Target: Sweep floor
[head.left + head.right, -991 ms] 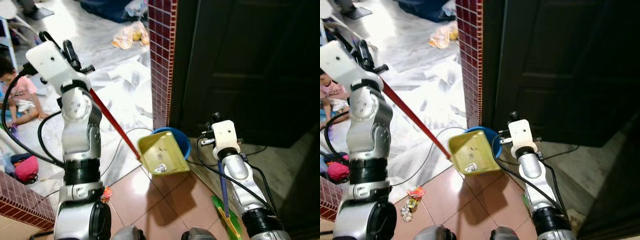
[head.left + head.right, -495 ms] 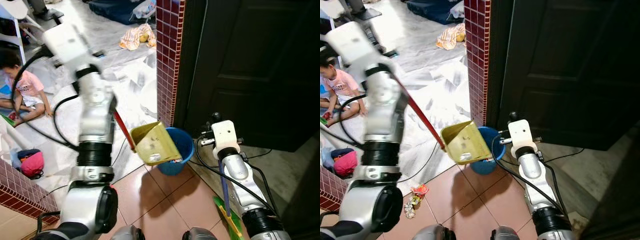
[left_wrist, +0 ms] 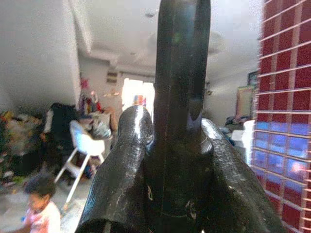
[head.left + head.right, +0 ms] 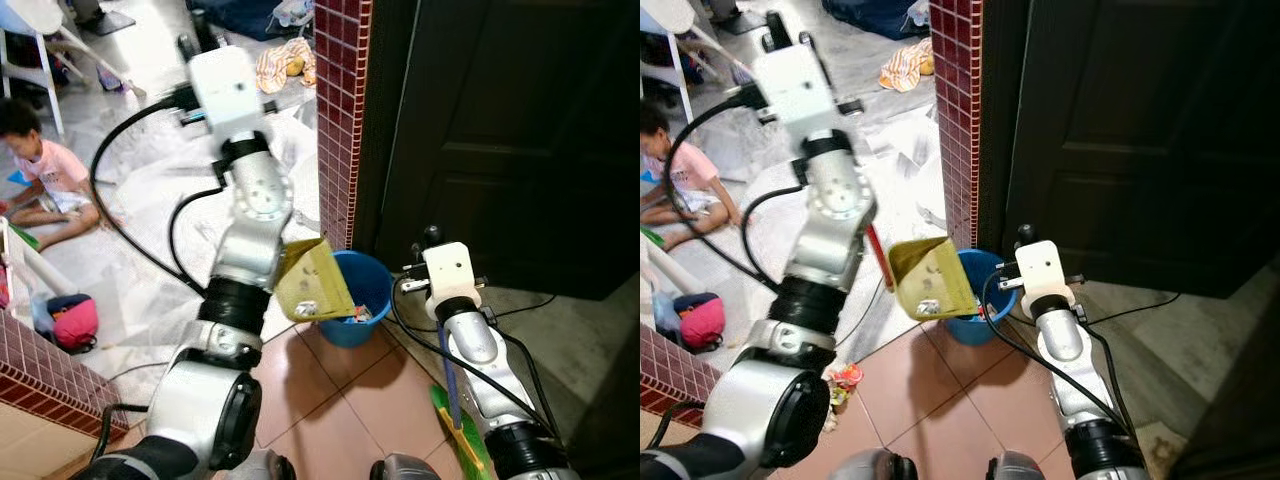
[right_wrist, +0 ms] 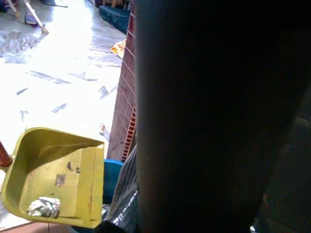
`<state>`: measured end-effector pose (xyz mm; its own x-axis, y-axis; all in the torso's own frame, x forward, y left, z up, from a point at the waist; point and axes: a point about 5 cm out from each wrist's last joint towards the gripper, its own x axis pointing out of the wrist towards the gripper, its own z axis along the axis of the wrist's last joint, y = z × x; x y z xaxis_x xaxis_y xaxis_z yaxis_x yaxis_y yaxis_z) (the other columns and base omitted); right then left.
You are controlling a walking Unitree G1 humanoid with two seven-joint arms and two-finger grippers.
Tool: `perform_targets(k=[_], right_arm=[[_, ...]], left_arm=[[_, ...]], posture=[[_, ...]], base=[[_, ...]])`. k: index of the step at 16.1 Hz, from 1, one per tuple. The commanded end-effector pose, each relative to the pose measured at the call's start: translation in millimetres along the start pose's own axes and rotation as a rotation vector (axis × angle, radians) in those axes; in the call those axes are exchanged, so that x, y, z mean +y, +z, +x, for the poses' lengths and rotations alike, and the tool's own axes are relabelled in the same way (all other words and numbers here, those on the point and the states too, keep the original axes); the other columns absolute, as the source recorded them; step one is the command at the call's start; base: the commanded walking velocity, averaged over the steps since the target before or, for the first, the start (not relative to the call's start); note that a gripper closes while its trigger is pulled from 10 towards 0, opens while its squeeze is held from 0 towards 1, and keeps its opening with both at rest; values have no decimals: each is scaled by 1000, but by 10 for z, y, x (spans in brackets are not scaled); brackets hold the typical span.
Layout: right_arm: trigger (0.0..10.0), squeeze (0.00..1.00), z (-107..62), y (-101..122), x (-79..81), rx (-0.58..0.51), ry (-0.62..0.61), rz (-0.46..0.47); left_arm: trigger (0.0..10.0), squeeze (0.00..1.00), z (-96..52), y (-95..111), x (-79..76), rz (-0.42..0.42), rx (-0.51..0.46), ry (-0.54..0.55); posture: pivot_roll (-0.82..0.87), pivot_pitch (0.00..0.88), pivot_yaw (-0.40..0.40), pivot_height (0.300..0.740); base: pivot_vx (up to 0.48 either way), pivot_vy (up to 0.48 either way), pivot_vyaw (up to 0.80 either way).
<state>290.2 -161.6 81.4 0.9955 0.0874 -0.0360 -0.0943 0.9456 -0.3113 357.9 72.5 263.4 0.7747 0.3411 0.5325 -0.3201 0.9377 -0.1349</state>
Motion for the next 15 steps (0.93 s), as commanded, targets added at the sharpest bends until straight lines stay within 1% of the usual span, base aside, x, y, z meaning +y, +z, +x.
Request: perform_targets(k=[1, 3, 4, 5, 7, 8, 9, 10, 11, 12, 13, 14, 15], right_arm=[[10000, 0, 18, 150, -10, -79, -7, -29], [10000, 0, 19, 160, 12, -85, -7, -25], [10000, 0, 13, 164, 17, -86, -7, -26], [10000, 0, 6, 168, 23, -88, -7, -26], [10000, 0, 3, 170, 26, -91, -7, -27], [10000, 0, 5, 172, 27, -92, -7, -27], [10000, 0, 14, 174, 27, -94, -7, -28], [10000, 0, 20, 176, 27, -95, -5, -29], [10000, 0, 29, 181, 26, -98, -4, -31], [10000, 0, 35, 185, 27, -100, -3, -32], [10000, 0, 39, 190, 29, -102, -1, -33], [10000, 0, 45, 195, 32, -105, 1, -34], [10000, 0, 50, 198, 32, -106, 2, -35]], left_arm=[[10000, 0, 38, 271, -157, -42, -134, -32], [10000, 0, -67, 348, -349, -63, -184, -109], [10000, 0, -130, 369, -449, -91, -205, -168], [10000, 0, -251, 392, -598, -161, -202, -292], [10000, 0, -427, 420, -746, -240, -215, -453], [10000, 0, -476, 417, -774, -255, -215, -497], [10000, 0, -581, 388, -807, -271, -221, -564], [10000, 0, -620, 360, -820, -276, -213, -588], [10000, 0, -726, 337, -852, -315, -218, -695], [10000, 0, -780, 338, -877, -352, -213, -776], [10000, 0, -822, 345, -881, -354, -236, -827], [10000, 0, -886, 333, -900, -335, -253, -891], [10000, 0, -927, 323, -909, -333, -261, -932]], posture=[[-138, 0, 108, 740], [-143, 0, 115, 740], [-143, 0, 117, 740], [-143, 0, 118, 740], [-143, 0, 120, 740], [-143, 0, 120, 740], [-140, 0, 117, 740], [-138, 0, 116, 740], [-134, 0, 113, 740], [-133, 0, 112, 740], [-132, 0, 111, 740], [-131, 0, 109, 740], [-132, 0, 108, 740]], base=[[0, 0, 0], [0, 0, 0], [0, 0, 0], [0, 0, 0], [0, 0, 0], [0, 0, 0], [0, 0, 0], [0, 0, 0], [0, 0, 0], [0, 0, 0], [0, 0, 0], [0, 0, 0], [0, 0, 0]])
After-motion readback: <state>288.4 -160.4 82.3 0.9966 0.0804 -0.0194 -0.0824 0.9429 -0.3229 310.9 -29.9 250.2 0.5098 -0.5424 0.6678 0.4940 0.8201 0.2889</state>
